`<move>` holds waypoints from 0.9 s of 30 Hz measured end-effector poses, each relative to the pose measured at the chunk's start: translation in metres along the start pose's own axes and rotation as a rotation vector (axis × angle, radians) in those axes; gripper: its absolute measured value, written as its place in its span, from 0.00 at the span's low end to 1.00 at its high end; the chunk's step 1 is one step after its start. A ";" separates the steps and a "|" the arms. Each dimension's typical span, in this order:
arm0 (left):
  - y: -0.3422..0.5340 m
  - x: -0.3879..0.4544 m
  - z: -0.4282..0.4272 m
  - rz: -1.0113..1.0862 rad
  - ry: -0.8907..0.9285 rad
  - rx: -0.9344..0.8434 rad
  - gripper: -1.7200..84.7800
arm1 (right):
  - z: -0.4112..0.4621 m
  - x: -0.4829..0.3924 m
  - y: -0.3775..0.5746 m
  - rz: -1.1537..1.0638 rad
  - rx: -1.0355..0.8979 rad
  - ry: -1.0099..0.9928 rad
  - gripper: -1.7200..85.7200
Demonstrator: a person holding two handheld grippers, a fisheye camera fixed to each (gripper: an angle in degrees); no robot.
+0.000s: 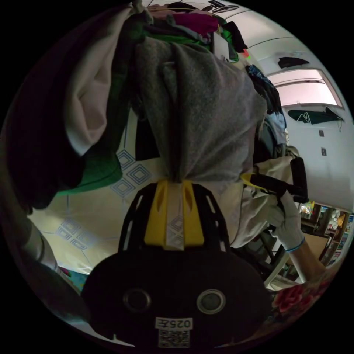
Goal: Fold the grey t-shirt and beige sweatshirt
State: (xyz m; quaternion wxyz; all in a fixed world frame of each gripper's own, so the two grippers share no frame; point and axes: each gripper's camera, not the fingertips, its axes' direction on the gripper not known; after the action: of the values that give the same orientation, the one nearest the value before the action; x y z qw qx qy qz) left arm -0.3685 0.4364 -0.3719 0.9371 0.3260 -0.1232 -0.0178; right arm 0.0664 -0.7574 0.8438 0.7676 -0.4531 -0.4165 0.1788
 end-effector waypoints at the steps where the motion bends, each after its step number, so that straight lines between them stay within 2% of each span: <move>1: -0.006 -0.006 0.007 0.002 0.007 -0.013 0.01 | 0.005 0.009 0.001 0.001 0.013 -0.020 0.05; 9: -0.011 -0.045 0.038 0.049 -0.050 -0.021 0.00 | 0.041 0.076 0.030 -0.018 0.027 -0.069 0.02; 11: -0.008 -0.052 0.038 0.075 0.001 -0.018 0.00 | 0.052 0.095 0.038 -0.020 0.029 -0.131 0.02; 14: 0.006 -0.048 -0.006 0.146 0.198 0.088 0.00 | 0.050 0.117 0.059 -0.076 0.111 -0.433 0.02; 16: 0.019 -0.029 -0.064 0.249 0.331 0.174 0.00 | 0.028 0.126 0.087 -0.157 0.238 -0.700 0.02; 20: 0.039 0.010 -0.166 0.491 0.426 0.323 0.01 | -0.026 0.130 0.148 -0.331 0.430 -0.926 0.02; 22: 0.049 0.026 -0.213 0.658 0.560 0.379 0.01 | -0.062 0.134 0.209 -0.470 0.578 -1.040 0.02; 23: 0.050 0.028 -0.219 0.685 0.611 0.385 0.01 | -0.070 0.136 0.227 -0.488 0.623 -1.059 0.02; 24: 0.050 0.032 -0.224 0.768 0.755 0.364 0.01 | -0.082 0.141 0.267 -0.518 0.720 -1.073 0.02; 25: 0.049 0.040 -0.223 0.832 0.911 0.317 0.01 | -0.090 0.142 0.312 -0.527 0.807 -1.038 0.02; 27: 0.051 0.058 -0.210 0.916 1.100 0.230 0.01 | -0.094 0.138 0.382 -0.517 0.916 -0.905 0.02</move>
State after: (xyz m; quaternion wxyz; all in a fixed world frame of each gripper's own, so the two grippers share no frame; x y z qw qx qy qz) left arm -0.2636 0.5975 -0.4866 0.7365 0.3000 0.2409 0.5564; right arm 0.2621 -0.5177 0.5639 0.6503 0.1495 -0.6728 0.3194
